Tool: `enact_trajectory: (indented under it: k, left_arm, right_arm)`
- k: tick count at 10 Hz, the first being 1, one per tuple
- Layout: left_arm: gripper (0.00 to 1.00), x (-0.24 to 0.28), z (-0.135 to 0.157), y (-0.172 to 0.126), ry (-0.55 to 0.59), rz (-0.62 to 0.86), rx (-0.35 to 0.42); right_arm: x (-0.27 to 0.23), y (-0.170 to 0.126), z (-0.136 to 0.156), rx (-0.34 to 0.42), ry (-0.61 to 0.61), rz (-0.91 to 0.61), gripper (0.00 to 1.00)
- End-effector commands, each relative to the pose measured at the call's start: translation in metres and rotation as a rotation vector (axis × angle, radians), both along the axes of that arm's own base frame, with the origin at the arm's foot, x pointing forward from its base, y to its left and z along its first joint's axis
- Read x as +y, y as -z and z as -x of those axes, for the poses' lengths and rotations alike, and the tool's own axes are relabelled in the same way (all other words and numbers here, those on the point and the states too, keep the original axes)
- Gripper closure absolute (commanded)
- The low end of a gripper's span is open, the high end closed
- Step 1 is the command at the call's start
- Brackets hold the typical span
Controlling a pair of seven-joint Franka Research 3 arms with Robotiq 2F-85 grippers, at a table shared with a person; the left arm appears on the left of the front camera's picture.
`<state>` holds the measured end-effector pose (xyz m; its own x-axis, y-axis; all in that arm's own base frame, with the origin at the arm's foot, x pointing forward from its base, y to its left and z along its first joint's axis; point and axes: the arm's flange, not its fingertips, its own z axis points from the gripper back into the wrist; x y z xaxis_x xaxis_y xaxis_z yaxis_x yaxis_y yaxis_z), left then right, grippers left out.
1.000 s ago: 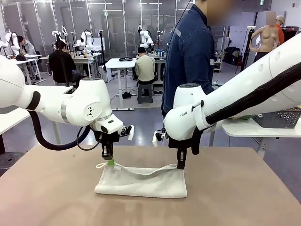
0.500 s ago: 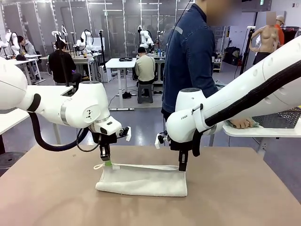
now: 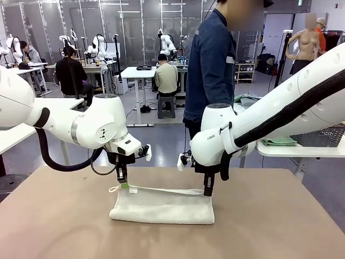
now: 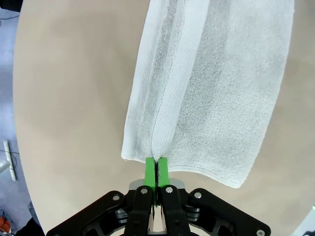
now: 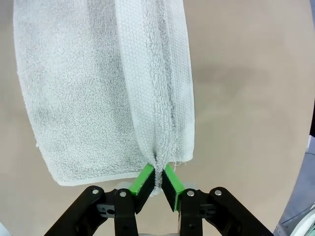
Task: Fold the towels and place them in the basket.
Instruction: When a person lays out a Towel with hook on the table, fold it in half twice.
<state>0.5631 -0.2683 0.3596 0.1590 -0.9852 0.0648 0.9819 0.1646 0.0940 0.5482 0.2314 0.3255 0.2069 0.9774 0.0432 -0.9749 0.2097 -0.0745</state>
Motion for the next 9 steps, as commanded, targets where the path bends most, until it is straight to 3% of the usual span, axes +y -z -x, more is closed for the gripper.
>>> enact_trajectory:
  k: [1,2,3,4,5,6,7,9]
  left_arm:
    - [0.75,-0.001,0.000,0.006,-0.007,-0.010,-0.041]
    - [0.66,0.000,0.001,0.007,-0.009,-0.006,-0.046]
    - [0.42,0.000,0.002,0.007,-0.010,-0.006,-0.050]
    - [0.61,0.001,0.003,0.007,-0.010,-0.004,-0.052]
    - [0.09,0.001,0.005,0.005,-0.007,-0.002,-0.059]
    - [0.28,0.004,0.006,0.002,-0.011,0.004,-0.070]
    - [0.00,0.006,0.008,-0.001,-0.010,0.011,-0.078]
    - [0.00,0.008,0.011,-0.003,-0.007,0.017,-0.084]
  right_arm:
    - [-0.002,0.003,0.001,-0.046,-0.022,-0.006,0.81]
    - [-0.001,0.003,0.002,-0.053,-0.020,-0.006,0.65]
    - [0.000,0.003,0.002,-0.058,-0.020,-0.009,0.54]
    - [0.000,0.003,0.002,-0.062,-0.017,-0.013,0.36]
    - [0.000,0.001,0.003,-0.067,-0.017,-0.013,0.25]
    - [-0.001,0.000,0.004,-0.075,-0.015,-0.014,0.07]
    - [-0.002,-0.003,0.006,-0.085,-0.011,-0.012,0.00]
    - [-0.004,-0.009,0.009,-0.102,-0.007,-0.010,0.00]
